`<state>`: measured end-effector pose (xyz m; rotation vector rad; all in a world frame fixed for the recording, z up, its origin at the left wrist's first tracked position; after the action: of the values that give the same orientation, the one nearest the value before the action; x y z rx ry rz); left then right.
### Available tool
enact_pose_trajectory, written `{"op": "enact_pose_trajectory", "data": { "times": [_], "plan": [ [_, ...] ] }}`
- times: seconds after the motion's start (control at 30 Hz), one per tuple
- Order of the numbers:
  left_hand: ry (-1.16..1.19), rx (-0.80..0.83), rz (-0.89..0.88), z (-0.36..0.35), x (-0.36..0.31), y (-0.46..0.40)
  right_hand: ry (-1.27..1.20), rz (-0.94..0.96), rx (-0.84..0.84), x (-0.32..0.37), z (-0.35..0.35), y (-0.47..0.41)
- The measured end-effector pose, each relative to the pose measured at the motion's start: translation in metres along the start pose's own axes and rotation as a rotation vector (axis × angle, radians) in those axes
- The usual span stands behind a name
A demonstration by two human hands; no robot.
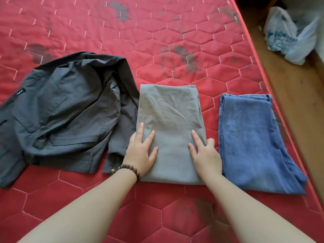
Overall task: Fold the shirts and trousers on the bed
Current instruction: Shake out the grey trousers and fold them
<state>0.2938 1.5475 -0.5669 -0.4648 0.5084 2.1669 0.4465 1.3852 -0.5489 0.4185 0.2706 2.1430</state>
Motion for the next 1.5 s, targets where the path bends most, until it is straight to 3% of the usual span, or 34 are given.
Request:
{"op": "enact_pose_trajectory", "data": {
  "times": [0.13,0.4,0.5,0.57,0.7,0.87,1.0,1.1,1.17,1.3,1.5],
  "plan": [
    [-0.075,0.034,-0.037,-0.033,-0.034,0.027,0.117,-0.071,0.104,-0.035,0.003,0.02],
    [-0.277,0.09,0.11,-0.044,-0.037,0.028,0.157,-0.06,0.201,-0.04,-0.005,0.02],
    [-0.31,0.048,0.212,-0.041,-0.056,0.03,0.109,0.014,0.216,-0.044,0.001,0.023],
    [-0.324,0.033,0.234,-0.042,-0.079,0.029,0.078,0.144,0.128,-0.05,0.01,0.031],
    [-0.209,-0.021,0.053,-0.056,-0.154,0.022,0.057,0.259,-0.055,-0.096,0.035,0.041],
    [0.161,0.076,-0.101,-0.089,-0.243,-0.011,0.037,0.066,-0.075,-0.193,0.072,0.01],
    [0.23,0.189,0.096,-0.113,-0.267,-0.041,0.013,-0.086,0.112,-0.255,0.078,-0.018],
    [0.182,0.159,0.264,-0.113,-0.268,-0.051,0.009,-0.102,0.255,-0.27,0.077,-0.029],
    [0.198,0.166,0.311,-0.111,-0.268,-0.052,0.011,-0.088,0.259,-0.27,0.076,-0.031],
    [0.292,0.216,0.3,-0.108,-0.265,-0.057,-0.244,-0.081,0.261,-0.273,0.079,-0.033],
    [0.205,0.121,0.235,-0.093,-0.278,-0.056,-0.334,-0.067,0.176,-0.269,0.092,-0.029]
  ]
}}
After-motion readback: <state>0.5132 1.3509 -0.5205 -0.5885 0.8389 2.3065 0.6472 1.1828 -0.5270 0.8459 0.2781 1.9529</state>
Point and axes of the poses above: each hand's wrist, its own y-axis away from the middle knuckle, its own z-axis out of the back of the hand, x = y × z, the point moved 4 cm from there along -y, towards the middle knuckle, and after that the axes turned 8 degrees about x, right-handed, at the moved point
